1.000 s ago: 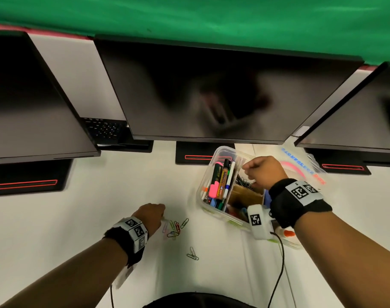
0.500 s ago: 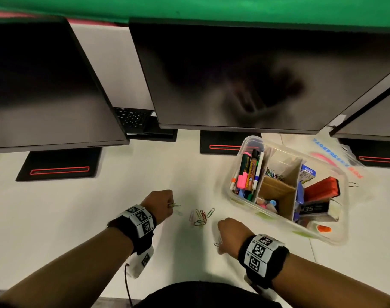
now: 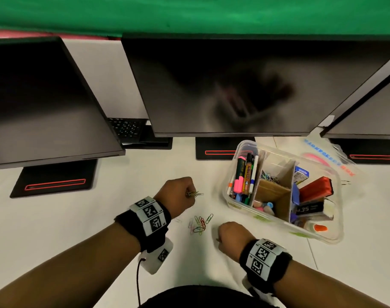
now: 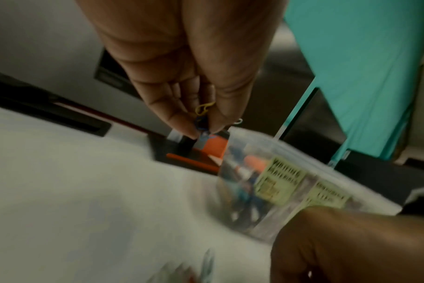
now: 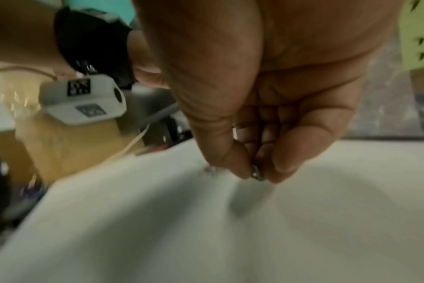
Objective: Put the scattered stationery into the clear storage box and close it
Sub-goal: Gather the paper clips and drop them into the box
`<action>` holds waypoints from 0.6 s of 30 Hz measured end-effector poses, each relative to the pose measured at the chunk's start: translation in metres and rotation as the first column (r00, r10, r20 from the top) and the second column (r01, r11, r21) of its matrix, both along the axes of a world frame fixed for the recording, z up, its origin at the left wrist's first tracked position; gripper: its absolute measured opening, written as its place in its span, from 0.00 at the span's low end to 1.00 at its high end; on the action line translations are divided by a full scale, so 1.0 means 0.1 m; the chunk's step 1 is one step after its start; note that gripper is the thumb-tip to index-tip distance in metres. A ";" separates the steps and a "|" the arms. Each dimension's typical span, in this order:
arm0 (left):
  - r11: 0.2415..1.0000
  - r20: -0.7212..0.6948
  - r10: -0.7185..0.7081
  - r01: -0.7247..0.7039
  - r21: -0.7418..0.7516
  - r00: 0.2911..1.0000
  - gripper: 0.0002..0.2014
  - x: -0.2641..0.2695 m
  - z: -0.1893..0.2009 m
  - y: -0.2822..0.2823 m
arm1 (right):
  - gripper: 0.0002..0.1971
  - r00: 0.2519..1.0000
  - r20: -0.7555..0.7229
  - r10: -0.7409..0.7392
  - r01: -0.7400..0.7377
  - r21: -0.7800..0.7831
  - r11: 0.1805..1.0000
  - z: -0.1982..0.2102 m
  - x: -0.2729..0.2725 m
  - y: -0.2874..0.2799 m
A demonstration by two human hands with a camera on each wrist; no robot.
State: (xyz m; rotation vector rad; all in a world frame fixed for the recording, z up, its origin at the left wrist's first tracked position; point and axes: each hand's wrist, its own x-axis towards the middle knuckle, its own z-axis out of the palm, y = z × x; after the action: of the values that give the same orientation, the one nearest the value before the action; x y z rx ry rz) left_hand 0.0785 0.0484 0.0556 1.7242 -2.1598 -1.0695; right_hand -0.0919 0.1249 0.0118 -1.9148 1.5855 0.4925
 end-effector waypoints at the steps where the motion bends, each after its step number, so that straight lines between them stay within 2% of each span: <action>1: 1.000 -0.038 0.004 -0.004 -0.021 0.999 0.07 -0.12 0.11 -0.03 | 0.12 0.998 0.053 -0.037 0.038 -0.026 0.999 0.12 -0.03 0.00; 3: 0.997 -0.081 -0.009 0.003 -0.076 0.997 0.03 -0.34 0.29 -0.08 | 0.09 0.976 0.187 -0.107 0.129 -0.105 0.986 0.43 -0.12 -0.02; 6: 0.991 -0.170 -0.046 0.023 -0.132 0.984 0.05 -0.73 0.50 -0.17 | 0.03 0.906 0.350 -0.238 0.319 -0.193 0.928 0.91 -0.48 -0.14; 8: 0.988 -0.211 -0.063 0.031 -0.149 0.975 0.05 -0.96 0.59 -0.22 | 0.07 0.853 0.391 -0.347 0.453 -0.221 0.864 1.09 -0.80 -0.31; 11: 0.984 -0.216 -0.095 0.059 -0.166 0.972 0.02 -1.31 0.66 -0.26 | 0.11 0.761 0.391 -0.518 0.620 -0.205 0.757 1.10 -1.26 -0.61; 13: 0.980 -0.215 -0.109 0.069 -0.185 0.971 0.03 -1.48 0.64 -0.29 | 0.10 0.723 0.383 -0.575 0.671 -0.190 0.717 1.03 -1.44 -0.78; 18: 0.975 -0.127 -0.129 0.102 -0.199 0.984 0.05 -1.86 0.50 -0.38 | 0.07 0.696 0.366 -0.618 0.694 -0.122 0.710 0.85 -1.65 -0.94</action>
State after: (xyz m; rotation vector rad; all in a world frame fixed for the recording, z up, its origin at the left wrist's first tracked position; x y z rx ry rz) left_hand -0.1070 0.0099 0.1055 1.4136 -2.2169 -0.9412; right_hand -0.2572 0.0312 0.0965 -1.3257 2.0373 -0.3188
